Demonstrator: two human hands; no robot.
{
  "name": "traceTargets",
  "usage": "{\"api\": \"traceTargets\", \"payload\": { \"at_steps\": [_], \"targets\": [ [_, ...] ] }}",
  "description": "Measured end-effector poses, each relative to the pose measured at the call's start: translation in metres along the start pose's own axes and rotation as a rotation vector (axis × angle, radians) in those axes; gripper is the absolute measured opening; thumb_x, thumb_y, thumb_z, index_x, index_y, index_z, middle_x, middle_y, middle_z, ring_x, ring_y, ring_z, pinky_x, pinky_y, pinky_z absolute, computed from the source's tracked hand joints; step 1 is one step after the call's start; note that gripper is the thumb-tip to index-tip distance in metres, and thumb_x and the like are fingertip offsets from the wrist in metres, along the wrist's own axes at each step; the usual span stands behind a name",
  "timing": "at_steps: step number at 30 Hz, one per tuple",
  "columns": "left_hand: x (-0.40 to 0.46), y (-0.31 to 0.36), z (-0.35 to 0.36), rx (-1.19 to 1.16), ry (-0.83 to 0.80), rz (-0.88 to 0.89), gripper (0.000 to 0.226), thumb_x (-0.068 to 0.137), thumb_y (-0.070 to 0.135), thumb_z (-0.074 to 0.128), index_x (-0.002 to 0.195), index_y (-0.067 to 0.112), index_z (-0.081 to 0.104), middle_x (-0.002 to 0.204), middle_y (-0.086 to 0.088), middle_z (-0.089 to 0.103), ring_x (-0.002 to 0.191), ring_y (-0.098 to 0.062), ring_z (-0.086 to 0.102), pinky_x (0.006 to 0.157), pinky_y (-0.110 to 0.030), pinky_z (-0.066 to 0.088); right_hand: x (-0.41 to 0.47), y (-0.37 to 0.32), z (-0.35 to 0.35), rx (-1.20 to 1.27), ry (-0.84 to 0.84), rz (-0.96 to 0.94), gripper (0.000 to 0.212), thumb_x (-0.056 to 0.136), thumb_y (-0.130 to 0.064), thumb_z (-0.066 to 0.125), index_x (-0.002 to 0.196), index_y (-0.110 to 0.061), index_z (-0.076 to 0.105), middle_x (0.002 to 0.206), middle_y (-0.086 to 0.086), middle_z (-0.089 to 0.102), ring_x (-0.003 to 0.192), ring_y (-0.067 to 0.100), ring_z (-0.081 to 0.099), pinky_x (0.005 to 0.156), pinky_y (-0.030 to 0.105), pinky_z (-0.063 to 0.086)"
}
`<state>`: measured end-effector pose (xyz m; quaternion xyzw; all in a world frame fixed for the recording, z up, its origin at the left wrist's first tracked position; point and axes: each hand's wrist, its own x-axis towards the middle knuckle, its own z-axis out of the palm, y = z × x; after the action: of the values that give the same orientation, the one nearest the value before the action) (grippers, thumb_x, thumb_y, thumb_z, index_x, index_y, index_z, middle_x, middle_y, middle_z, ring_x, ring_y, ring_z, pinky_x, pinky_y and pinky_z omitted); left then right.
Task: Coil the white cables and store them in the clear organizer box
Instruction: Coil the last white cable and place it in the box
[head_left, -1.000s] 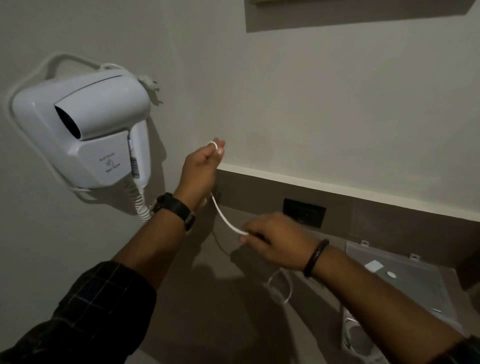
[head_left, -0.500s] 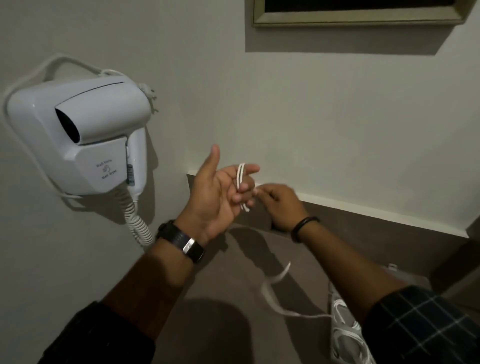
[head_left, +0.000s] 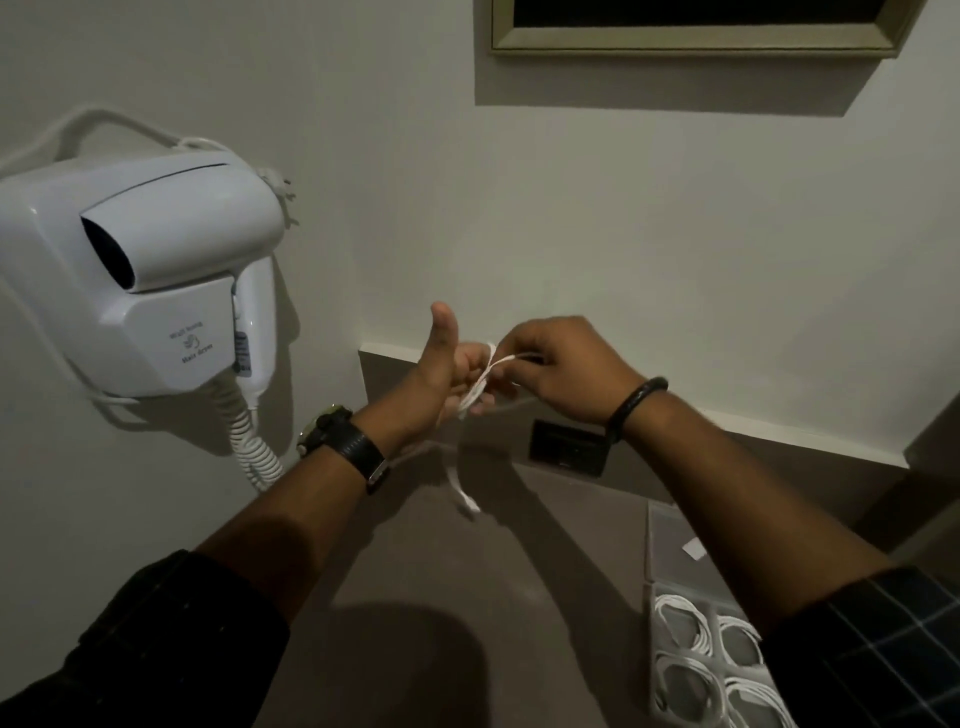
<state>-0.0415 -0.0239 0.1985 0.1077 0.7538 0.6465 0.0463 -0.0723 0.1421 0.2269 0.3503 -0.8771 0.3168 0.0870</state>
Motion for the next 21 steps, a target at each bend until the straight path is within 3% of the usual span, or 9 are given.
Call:
{"api": "traceTargets", "payload": {
  "at_steps": [4, 7, 9, 11, 15, 17, 19, 21],
  "targets": [
    [-0.006, 0.001, 0.000, -0.224, -0.102, -0.090, 0.116, 0.046, 0.100, 0.009, 0.081, 0.006, 0.067, 0.065, -0.011, 0.060, 0.054, -0.016, 0.053, 0.053, -0.026, 0.045, 0.008, 0.022, -0.005, 0.239, 0.090, 0.109, 0.011, 0.084, -0.021, 0.069, 0.090, -0.015, 0.074, 0.087, -0.003, 0.072, 0.083, 0.011, 0.066, 0.079, 0.025, 0.053],
    [-0.008, 0.010, 0.002, -0.463, -0.158, -0.055, 0.108, 0.055, 0.097, 0.005, 0.079, 0.006, 0.060, 0.063, -0.008, 0.044, 0.054, -0.017, 0.038, 0.055, -0.029, 0.036, 0.008, 0.029, 0.011, 0.446, 0.182, 0.176, 0.013, 0.087, -0.016, 0.065, 0.091, -0.007, 0.074, 0.077, 0.006, 0.070, 0.065, 0.000, 0.059, 0.066, 0.016, 0.049],
    [-0.006, 0.018, 0.006, -0.629, -0.136, 0.016, 0.111, 0.055, 0.097, 0.008, 0.086, 0.005, 0.060, 0.067, -0.008, 0.043, 0.059, -0.018, 0.036, 0.057, -0.031, 0.034, 0.005, 0.024, 0.031, 0.506, 0.180, 0.206, 0.017, 0.090, -0.009, 0.058, 0.081, -0.008, 0.072, 0.061, 0.001, 0.060, 0.049, -0.004, 0.050, 0.054, 0.011, 0.041],
    [0.000, 0.023, 0.007, -0.708, -0.052, 0.076, 0.118, 0.056, 0.097, 0.013, 0.102, -0.001, 0.061, 0.076, -0.009, 0.051, 0.065, -0.018, 0.042, 0.061, -0.031, 0.036, 0.001, 0.016, 0.051, 0.510, 0.158, 0.254, 0.032, 0.090, -0.006, 0.053, 0.063, -0.019, 0.063, 0.053, -0.006, 0.054, 0.043, -0.003, 0.046, 0.050, 0.015, 0.038],
    [0.012, 0.026, -0.001, -0.548, 0.253, 0.153, 0.118, 0.060, 0.094, 0.014, 0.118, 0.002, 0.062, 0.092, -0.008, 0.064, 0.077, -0.016, 0.055, 0.067, -0.028, 0.043, -0.006, -0.003, 0.063, 0.329, -0.072, 0.228, 0.039, 0.094, -0.024, 0.051, 0.055, -0.020, 0.053, 0.052, -0.006, 0.052, 0.045, 0.003, 0.045, 0.053, 0.020, 0.038],
    [0.016, 0.025, -0.007, -0.344, 0.351, 0.170, 0.126, 0.041, 0.102, 0.020, 0.115, 0.010, 0.062, 0.099, -0.004, 0.066, 0.083, -0.014, 0.058, 0.069, -0.026, 0.046, -0.011, -0.012, 0.058, 0.208, -0.189, 0.159, 0.038, 0.094, -0.029, 0.052, 0.056, -0.025, 0.053, 0.055, -0.007, 0.051, 0.050, 0.007, 0.045, 0.055, 0.024, 0.037],
    [0.014, 0.019, -0.010, -0.154, 0.311, 0.138, 0.128, 0.026, 0.104, 0.024, 0.111, 0.016, 0.061, 0.100, -0.002, 0.066, 0.087, -0.014, 0.060, 0.073, -0.028, 0.046, -0.010, -0.020, 0.041, 0.126, -0.167, 0.076, 0.027, 0.093, -0.027, 0.056, 0.069, -0.020, 0.064, 0.066, -0.001, 0.061, 0.061, 0.013, 0.053, 0.061, 0.030, 0.041],
    [0.007, 0.009, -0.010, -0.039, 0.162, 0.076, 0.116, 0.028, 0.104, 0.023, 0.097, 0.021, 0.066, 0.087, 0.000, 0.068, 0.079, -0.012, 0.063, 0.072, -0.030, 0.047, -0.003, -0.020, 0.016, 0.075, -0.048, 0.006, 0.016, 0.088, -0.024, 0.063, 0.083, -0.012, 0.072, 0.082, 0.006, 0.072, 0.076, 0.021, 0.063, 0.072, 0.035, 0.049]
  ]
}}
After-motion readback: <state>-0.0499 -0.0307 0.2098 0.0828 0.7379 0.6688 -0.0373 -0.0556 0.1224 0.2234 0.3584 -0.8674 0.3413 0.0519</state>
